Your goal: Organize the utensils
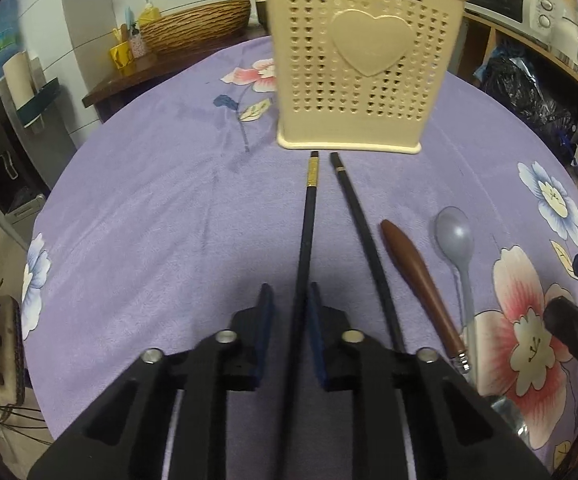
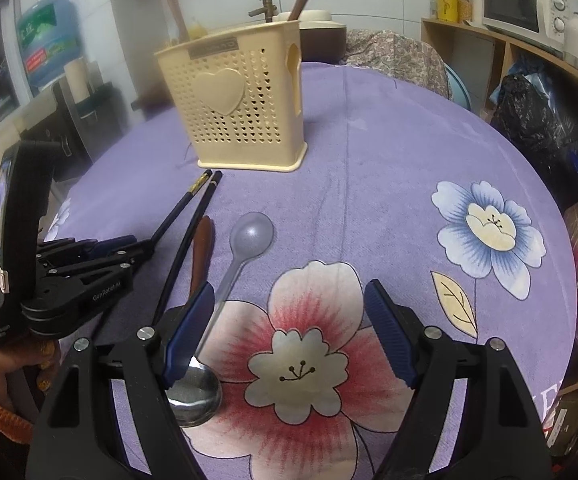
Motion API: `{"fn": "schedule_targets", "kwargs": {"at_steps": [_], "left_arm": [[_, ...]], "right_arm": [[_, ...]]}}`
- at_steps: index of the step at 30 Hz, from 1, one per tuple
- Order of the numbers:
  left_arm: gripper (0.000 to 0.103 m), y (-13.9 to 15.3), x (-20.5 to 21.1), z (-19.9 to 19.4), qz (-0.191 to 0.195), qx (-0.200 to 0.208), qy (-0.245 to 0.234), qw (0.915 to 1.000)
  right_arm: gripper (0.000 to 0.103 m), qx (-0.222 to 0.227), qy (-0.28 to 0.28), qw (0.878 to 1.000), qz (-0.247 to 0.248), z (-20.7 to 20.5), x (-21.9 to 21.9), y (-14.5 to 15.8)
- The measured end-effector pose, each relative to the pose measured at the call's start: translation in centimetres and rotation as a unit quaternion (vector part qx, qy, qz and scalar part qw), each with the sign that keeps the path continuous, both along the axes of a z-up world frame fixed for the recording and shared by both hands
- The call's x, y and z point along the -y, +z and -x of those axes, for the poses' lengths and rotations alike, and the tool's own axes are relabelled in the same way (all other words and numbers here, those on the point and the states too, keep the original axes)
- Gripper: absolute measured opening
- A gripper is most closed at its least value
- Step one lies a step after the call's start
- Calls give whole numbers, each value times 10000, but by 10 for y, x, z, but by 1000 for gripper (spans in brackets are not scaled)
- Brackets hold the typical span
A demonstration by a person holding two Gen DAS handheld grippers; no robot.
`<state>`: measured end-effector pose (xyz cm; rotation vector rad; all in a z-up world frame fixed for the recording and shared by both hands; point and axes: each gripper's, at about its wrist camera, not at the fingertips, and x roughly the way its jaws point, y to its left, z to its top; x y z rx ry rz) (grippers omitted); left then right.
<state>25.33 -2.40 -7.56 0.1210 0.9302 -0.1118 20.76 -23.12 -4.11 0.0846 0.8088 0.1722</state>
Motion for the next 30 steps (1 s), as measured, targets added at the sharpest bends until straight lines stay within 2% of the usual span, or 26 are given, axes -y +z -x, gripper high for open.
{"fn": "schedule_targets", "kwargs": {"at_steps": [4, 10, 13, 14, 15, 17, 18, 19, 22, 27, 30], "left_arm": [[10, 1, -20, 4, 111, 0, 229, 9997], [10, 3, -35, 9, 343, -20, 440, 9984], [10, 2, -36, 11, 443, -3, 465, 9979], [11, 2, -37, 11, 472, 6, 466, 9978], [15, 2, -38, 11, 508, 12, 466, 9976], [39, 2, -39, 11, 508, 39, 460, 9976], [57, 2, -39, 11, 439, 58, 475, 9979], [61, 2, -38, 12, 357, 105, 489, 9981], [61, -1, -38, 12, 338, 115, 461, 9983], [60, -1, -35, 8, 256, 66, 368, 9990], [57, -1, -30, 1, 89, 40, 228, 9997]], "right_arm": [[76, 100, 225, 9997, 57, -4, -14, 5], [49, -7, 962, 9953, -57, -19, -48, 5], [38, -140, 1145, 9932, 150, -31, -63, -1], [32, -220, 1155, 9928, 236, -36, -67, -4], [29, -297, 1175, 9923, 266, -41, -70, -8], [24, -454, 1207, 9912, 306, -48, -73, -15], [23, -504, 1192, 9910, 339, -50, -74, -18], [23, -538, 1199, 9907, 358, -52, -76, -21], [19, -667, 1186, 9901, 345, -57, -78, -29], [19, -639, 1199, 9896, 467, -61, -86, -32], [19, -653, 1218, 9891, 517, -66, -90, -32]]}}
